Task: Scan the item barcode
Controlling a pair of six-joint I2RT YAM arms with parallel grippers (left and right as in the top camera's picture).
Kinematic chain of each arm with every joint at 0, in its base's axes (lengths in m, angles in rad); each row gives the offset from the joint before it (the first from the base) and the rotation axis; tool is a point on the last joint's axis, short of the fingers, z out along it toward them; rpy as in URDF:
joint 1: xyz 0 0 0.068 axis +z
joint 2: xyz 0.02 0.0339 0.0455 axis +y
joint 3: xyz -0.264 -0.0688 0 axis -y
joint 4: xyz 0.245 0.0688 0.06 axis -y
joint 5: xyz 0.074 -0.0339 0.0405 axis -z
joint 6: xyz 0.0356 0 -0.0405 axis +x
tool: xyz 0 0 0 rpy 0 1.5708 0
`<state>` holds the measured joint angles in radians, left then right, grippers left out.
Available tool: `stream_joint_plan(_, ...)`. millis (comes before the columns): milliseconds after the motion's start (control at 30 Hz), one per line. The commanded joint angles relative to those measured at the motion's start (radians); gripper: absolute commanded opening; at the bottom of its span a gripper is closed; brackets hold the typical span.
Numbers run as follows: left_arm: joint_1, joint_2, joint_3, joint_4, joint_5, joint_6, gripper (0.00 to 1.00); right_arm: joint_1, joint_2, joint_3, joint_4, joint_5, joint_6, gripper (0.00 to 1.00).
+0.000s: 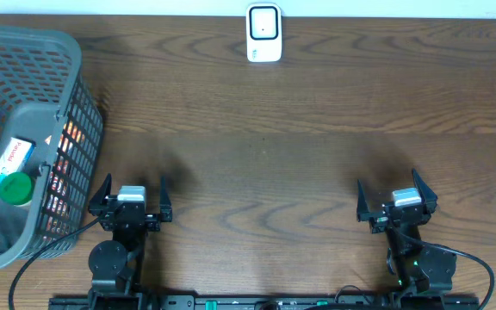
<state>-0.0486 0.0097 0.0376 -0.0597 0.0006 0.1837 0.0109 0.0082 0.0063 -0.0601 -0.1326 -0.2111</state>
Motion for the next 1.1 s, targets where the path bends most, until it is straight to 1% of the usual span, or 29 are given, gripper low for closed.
stream_joint_plan(0,0.000,-0.006,-0.034,-0.012,-0.012,0.002,1.00,0.010,-0.003,-0.001,-0.005,0.011,0.016,0.99)
stream_joint_plan(200,-0.001,-0.006,-0.034,-0.009,-0.006,-0.006,1.00,0.010,-0.003,-0.001,-0.005,0.011,0.016,0.99)
stream_joint_plan(233,-0.002,-0.006,-0.034,-0.005,0.013,-0.007,1.00,0.010,-0.002,-0.001,-0.005,0.011,0.016,0.99)
stream_joint_plan(267,-0.002,-0.006,-0.033,-0.005,0.066,-0.007,1.00,0.010,-0.003,-0.001,-0.005,0.011,0.016,0.99)
stream_joint_plan(400,-0.006,0.014,-0.024,-0.009,0.200,-0.010,1.00,0.010,-0.003,-0.001,-0.005,0.011,0.016,0.99)
stream_joint_plan(633,-0.029,0.137,0.053,-0.013,0.297,-0.010,1.00,0.010,-0.003,-0.001,-0.005,0.011,0.016,0.99)
stream_joint_plan(767,-0.040,0.256,0.195,-0.013,0.430,-0.016,1.00,0.010,-0.003,-0.001,-0.005,0.011,0.016,0.99)
stream_joint_plan(833,-0.042,0.323,0.301,-0.021,0.452,-0.071,1.00,0.010,-0.003,-0.001,-0.005,0.011,0.016,0.99)
stream_joint_plan(900,-0.042,0.388,0.424,-0.065,0.451,-0.122,1.00,0.010,-0.003,-0.001,-0.005,0.011,0.016,0.99)
stream_joint_plan(933,-0.042,0.421,0.489,-0.097,0.447,-0.143,1.00,0.010,-0.003,-0.001,-0.005,0.011,0.016,0.99)
stream_joint_plan(1000,-0.042,0.490,0.640,-0.197,0.389,-0.199,1.00,0.010,-0.003,-0.001,-0.005,0.011,0.016,0.99)
stream_joint_plan(1067,-0.042,0.565,0.820,-0.349,0.269,-0.259,1.00,0.010,-0.003,-0.001,-0.005,0.012,0.016,0.99)
